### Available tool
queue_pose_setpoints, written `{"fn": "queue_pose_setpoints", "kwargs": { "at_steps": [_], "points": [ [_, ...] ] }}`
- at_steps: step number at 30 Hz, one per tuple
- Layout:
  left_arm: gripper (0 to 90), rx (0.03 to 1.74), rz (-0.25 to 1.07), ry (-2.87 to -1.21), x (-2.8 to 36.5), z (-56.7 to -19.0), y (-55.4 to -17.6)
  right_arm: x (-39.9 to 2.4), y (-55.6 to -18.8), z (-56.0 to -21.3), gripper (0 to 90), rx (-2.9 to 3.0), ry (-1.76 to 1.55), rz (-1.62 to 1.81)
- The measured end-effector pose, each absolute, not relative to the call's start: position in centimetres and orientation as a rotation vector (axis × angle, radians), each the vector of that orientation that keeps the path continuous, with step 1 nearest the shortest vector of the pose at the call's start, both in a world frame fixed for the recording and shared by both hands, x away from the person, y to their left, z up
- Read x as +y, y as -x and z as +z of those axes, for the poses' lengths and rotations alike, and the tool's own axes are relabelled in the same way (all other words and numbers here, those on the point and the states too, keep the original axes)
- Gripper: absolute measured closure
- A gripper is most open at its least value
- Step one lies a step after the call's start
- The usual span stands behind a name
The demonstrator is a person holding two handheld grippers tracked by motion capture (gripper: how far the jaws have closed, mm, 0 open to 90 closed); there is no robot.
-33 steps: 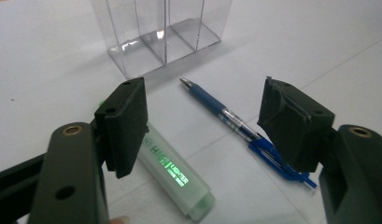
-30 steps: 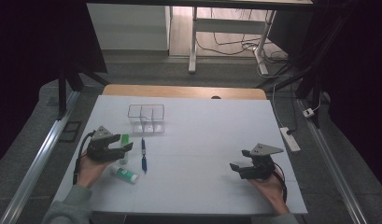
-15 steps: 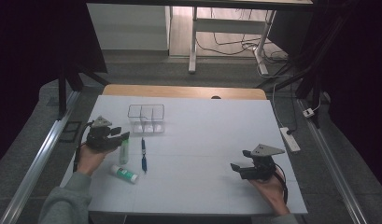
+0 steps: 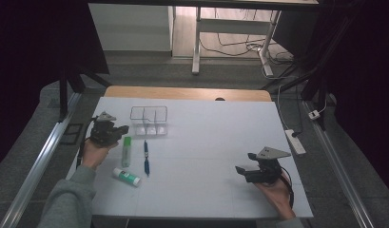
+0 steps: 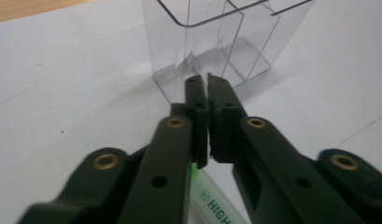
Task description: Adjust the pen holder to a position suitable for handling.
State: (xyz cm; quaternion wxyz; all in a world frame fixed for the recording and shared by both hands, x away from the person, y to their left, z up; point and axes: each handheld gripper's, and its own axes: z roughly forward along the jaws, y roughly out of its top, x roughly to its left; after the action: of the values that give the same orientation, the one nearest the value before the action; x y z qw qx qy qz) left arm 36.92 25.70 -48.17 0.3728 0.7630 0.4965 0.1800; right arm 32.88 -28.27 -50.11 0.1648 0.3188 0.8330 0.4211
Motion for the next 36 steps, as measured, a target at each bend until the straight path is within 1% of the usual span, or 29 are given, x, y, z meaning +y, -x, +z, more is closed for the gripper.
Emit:
{"fn": "queue_pose_setpoints", "kwargs": {
  "at_steps": [6,21,36],
  "points": [
    [88.7,1.281,0.522,-1.954,26.0,-48.3,-37.9,-28.2,-32.8,-50.0,22.4,2.377,-0.896,1.199],
    [88.6,1.361,0.484,-1.952,26.5,-49.2,-40.7,-28.1,-32.9,-50.3,22.3,2.398,-0.889,1.175],
    [88.6,1.361,0.459,-1.982,25.7,-49.8,-42.2,-28.2,-33.0,-50.4,21.6,2.412,-0.892,1.177]
  ]
}}
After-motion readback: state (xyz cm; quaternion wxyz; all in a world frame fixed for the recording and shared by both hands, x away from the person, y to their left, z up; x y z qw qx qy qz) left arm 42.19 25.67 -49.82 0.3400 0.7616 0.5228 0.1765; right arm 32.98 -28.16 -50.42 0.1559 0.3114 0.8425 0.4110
